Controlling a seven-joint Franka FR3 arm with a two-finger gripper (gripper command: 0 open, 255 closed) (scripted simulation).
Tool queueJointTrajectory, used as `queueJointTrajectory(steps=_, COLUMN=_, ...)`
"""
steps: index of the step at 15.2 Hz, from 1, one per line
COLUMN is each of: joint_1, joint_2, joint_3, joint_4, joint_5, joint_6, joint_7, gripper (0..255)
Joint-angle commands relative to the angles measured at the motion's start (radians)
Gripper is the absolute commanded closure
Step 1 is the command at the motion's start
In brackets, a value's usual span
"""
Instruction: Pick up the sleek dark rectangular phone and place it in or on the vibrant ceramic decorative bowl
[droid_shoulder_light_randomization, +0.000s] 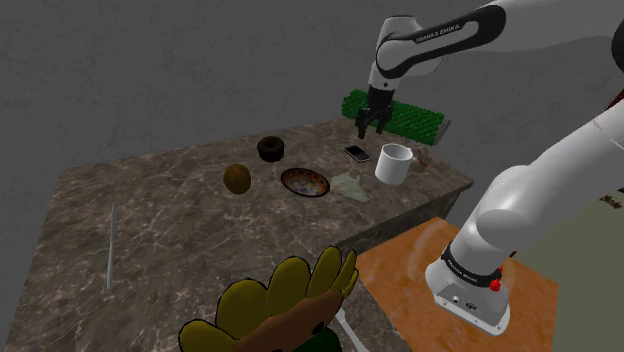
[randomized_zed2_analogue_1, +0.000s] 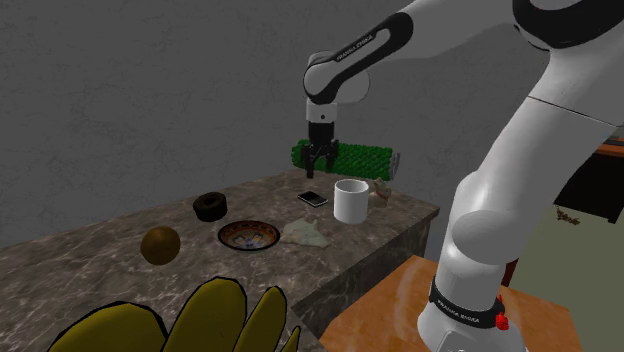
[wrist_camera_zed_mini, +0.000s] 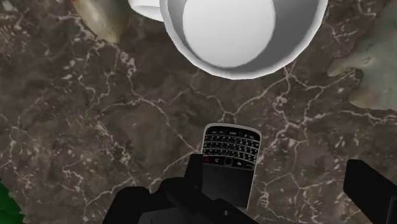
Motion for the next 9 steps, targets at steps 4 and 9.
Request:
queueJointTrajectory(steps=4, joint_1=0.007, joint_2=0.203, joint_3=-0.044, joint_4=0.068, joint_5=0.052, joint_6=0.130, joint_7=-0.087, gripper=0)
queueJointTrajectory(steps=9, joint_1=0.007, joint_2=0.298, joint_3=-0.053, joint_4=0.079, joint_5=0.089, joint_6=0.208, joint_7=-0.127, gripper=0)
